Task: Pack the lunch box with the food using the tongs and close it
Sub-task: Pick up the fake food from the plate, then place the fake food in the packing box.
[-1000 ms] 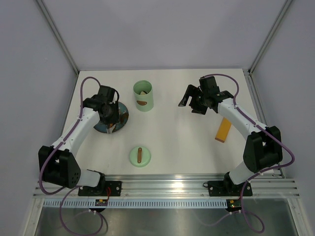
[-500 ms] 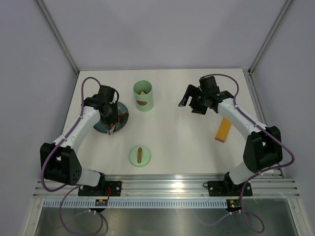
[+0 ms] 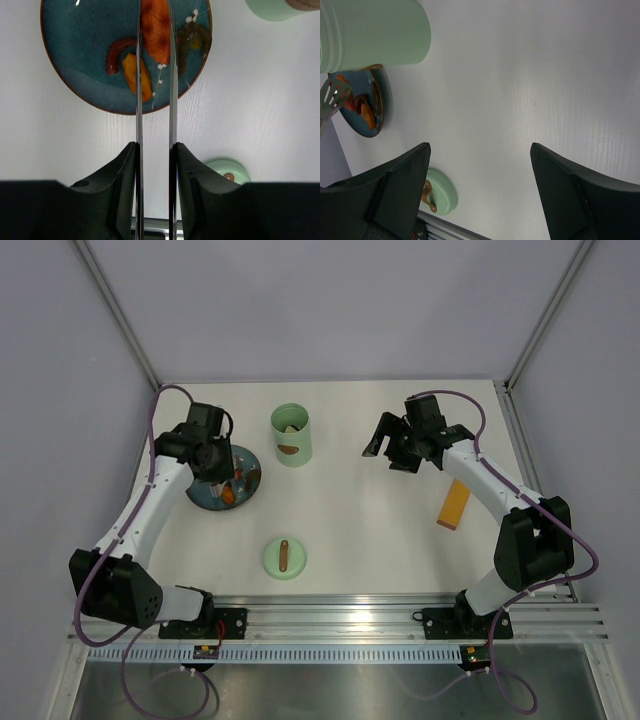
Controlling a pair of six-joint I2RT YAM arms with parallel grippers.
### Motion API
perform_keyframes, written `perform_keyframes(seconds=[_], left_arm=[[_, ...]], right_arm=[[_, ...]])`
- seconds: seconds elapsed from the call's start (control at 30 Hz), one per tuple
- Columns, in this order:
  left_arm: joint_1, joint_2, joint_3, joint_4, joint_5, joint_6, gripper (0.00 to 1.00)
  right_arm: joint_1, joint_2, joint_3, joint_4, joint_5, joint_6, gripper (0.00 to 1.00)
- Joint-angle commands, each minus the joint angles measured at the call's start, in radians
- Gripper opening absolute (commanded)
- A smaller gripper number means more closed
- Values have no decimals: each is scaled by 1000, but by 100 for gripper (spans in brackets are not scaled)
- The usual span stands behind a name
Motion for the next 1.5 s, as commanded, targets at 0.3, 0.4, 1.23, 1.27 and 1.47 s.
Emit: perform_keyframes(seconds=[0.3, 0.4, 1.23, 1.27, 1.47], left_arm=[[4, -56, 160, -23, -5, 19, 12], [4, -52, 222, -27, 16, 26, 11], [-146, 212, 500, 83, 136, -10, 11], [-147, 217, 500, 88, 137, -10, 12], [-149, 229, 497, 97, 144, -15, 36]], right_arm=[[11, -33, 17, 7, 10, -6, 89], [9, -31, 17, 8, 10, -5, 89], [9, -48, 8, -16, 32, -6, 89], [9, -47, 9, -16, 30, -8, 89], [9, -53, 6, -18, 32, -8, 89]])
